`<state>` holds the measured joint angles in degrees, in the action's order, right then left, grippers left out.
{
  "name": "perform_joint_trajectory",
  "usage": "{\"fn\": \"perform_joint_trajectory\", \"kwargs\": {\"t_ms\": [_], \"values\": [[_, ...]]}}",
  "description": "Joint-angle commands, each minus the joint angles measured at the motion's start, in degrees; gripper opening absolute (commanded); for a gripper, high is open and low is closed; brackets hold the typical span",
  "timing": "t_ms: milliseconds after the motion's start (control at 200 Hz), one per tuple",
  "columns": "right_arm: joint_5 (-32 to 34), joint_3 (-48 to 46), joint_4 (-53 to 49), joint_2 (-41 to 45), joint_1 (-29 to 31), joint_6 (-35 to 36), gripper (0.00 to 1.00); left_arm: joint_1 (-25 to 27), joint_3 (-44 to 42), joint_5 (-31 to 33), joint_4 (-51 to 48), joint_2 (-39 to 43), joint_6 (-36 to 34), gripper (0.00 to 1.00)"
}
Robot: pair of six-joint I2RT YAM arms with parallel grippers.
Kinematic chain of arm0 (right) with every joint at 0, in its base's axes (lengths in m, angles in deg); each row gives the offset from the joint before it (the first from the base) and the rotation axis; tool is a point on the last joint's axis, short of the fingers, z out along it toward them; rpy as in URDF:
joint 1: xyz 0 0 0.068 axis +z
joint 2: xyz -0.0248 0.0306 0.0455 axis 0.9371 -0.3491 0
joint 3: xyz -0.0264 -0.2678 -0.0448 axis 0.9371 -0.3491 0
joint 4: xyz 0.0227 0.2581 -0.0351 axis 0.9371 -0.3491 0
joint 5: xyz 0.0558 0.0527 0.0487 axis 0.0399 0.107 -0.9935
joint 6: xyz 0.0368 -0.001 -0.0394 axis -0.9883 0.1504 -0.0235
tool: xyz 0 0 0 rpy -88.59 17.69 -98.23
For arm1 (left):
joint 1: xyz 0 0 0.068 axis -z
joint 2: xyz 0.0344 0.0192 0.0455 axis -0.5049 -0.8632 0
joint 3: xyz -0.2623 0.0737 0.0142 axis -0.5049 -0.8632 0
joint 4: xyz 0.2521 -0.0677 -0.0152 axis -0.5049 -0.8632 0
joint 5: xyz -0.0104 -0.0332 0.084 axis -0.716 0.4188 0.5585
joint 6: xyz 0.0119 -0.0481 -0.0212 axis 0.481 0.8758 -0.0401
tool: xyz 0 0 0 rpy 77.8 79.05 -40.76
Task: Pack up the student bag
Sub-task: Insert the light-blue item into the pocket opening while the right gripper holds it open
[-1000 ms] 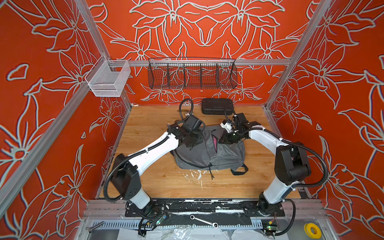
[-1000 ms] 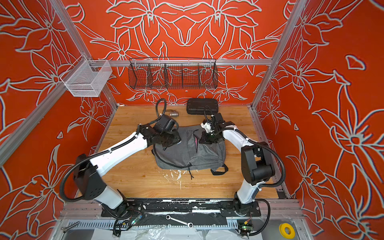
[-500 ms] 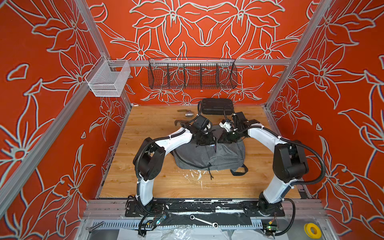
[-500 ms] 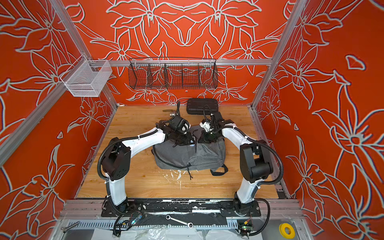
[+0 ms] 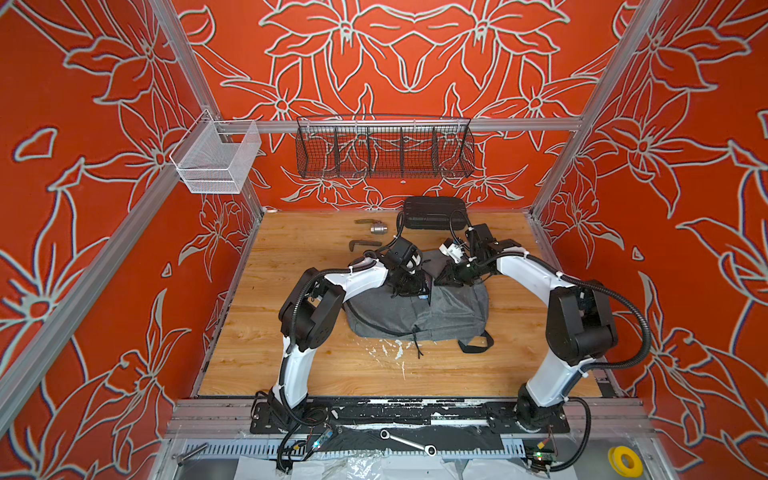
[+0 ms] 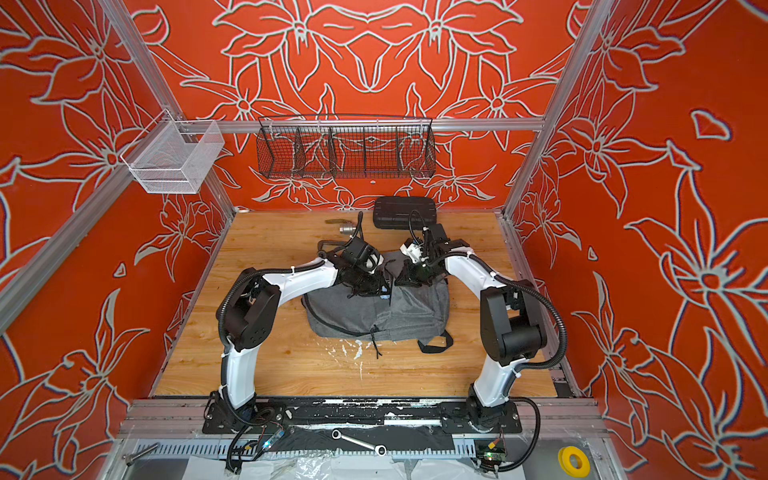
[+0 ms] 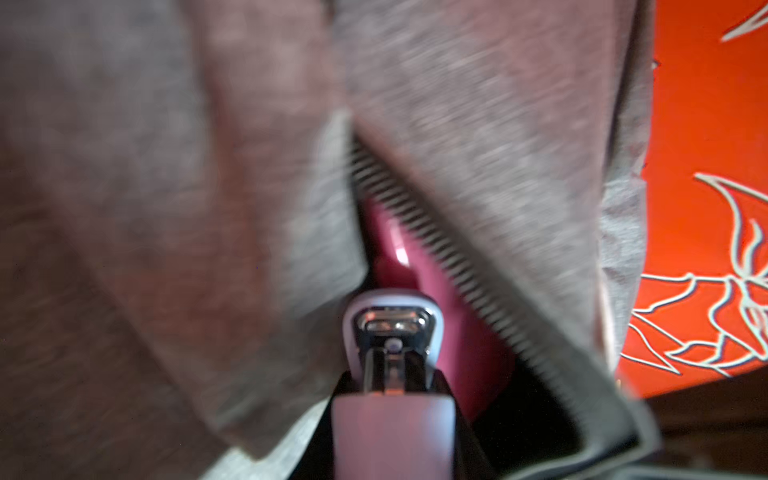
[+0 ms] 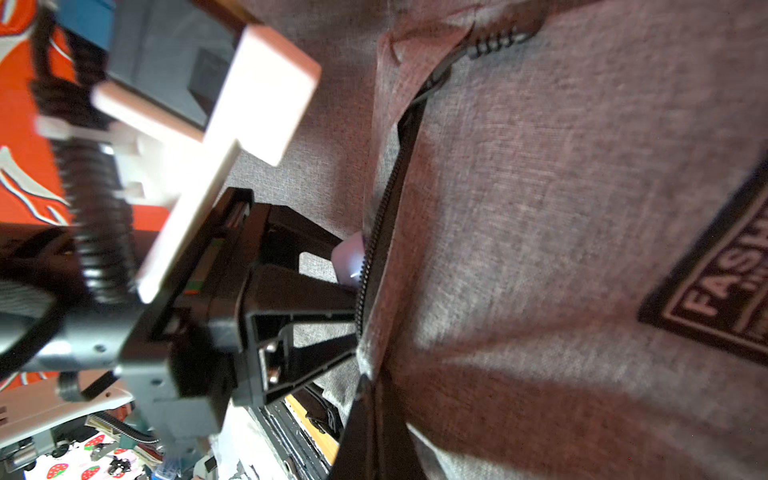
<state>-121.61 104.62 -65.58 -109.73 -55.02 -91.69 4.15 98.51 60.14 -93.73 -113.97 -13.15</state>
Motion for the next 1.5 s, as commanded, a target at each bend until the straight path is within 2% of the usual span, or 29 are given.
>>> {"fn": "perform_joint_trajectory", "kwargs": {"t_ms": [0, 200, 270, 345, 405, 505, 650, 771, 796, 831, 916, 1001, 1086, 1136, 1261, 1391, 1496], "values": [[-4.6, -0.8, 2.0, 1.7, -0.1, -1.1, 0.00, -0.3, 1.5, -2.7, 3.6, 0.1, 0.8, 0.17], [-8.1, -3.5, 4.9, 2.7, -0.1, -2.7, 0.00, 1.4, 5.7, -8.0, 10.7, -2.8, 2.5, 0.24], [-9.5, -4.3, 6.3, 2.8, 0.1, -3.6, 0.00, 1.8, 5.1, -8.7, 13.8, -3.1, 2.7, 0.32], [-10.0, -5.0, 7.1, 2.7, 0.1, -4.2, 0.00, 1.9, 7.0, -5.9, 11.7, -5.2, 3.2, 0.47], [-10.1, -5.5, 7.9, 2.6, 0.1, -4.9, 0.00, 2.0, 9.8, -5.7, 8.7, -8.1, 3.0, 0.51], [-11.1, -6.5, 10.5, 2.7, 0.2, -6.4, 0.00, 2.6, 10.0, -6.0, 9.8, -9.3, 3.7, 0.62], [-9.2, -7.3, 11.7, 1.8, 0.0, -7.6, 0.00, 3.4, 9.3, -2.4, 7.5, -7.5, 2.4, 0.67], [-8.3, -8.1, 13.5, 2.1, -0.5, -8.7, 0.00, 3.7, 6.7, 4.7, 5.0, -2.1, 0.7, 0.84], [-7.9, -8.3, 14.2, 2.4, -0.5, -9.1, 0.00, 3.8, 6.5, 6.8, 3.8, -1.0, 0.0, 0.90], [-7.3, -8.6, 14.9, 2.9, -0.6, -9.4, 0.05, 4.0, 6.5, 9.6, 1.7, 0.2, -0.6, 1.00], [-4.8, -8.4, 14.9, 3.3, -0.7, -9.3, 0.09, 3.9, 8.5, 14.0, -4.9, 1.3, -2.8, 0.97], [-2.3, -8.1, 14.4, 3.2, -0.7, -9.0, 0.09, 4.0, 11.4, 17.3, -11.5, 1.3, -3.9, 0.98], [0.0, -7.6, 13.9, 2.4, -0.7, -9.2, 0.10, 4.0, 13.9, 17.9, -16.1, 1.1, -4.7, 0.98], [0.1, -7.1, 13.9, 1.7, -0.6, -9.1, 0.16, 3.9, 14.4, 18.9, -18.3, 1.3, -4.2, 1.00], [0.9, -6.4, 14.4, 1.0, 0.1, -8.4, 0.29, 3.7, 13.6, 23.1, -21.0, 3.8, -3.9, 0.95], [10.2, -3.8, 10.7, 0.9, 2.4, -6.3, 0.43, 1.9, 15.1, 26.7, -24.7, 4.9, -4.3, 0.89], [17.5, -3.3, 10.7, 2.2, 3.9, -6.8, 0.49, -0.1, 17.6, 25.3, -28.3, 3.4, -5.0, 0.89]]}}
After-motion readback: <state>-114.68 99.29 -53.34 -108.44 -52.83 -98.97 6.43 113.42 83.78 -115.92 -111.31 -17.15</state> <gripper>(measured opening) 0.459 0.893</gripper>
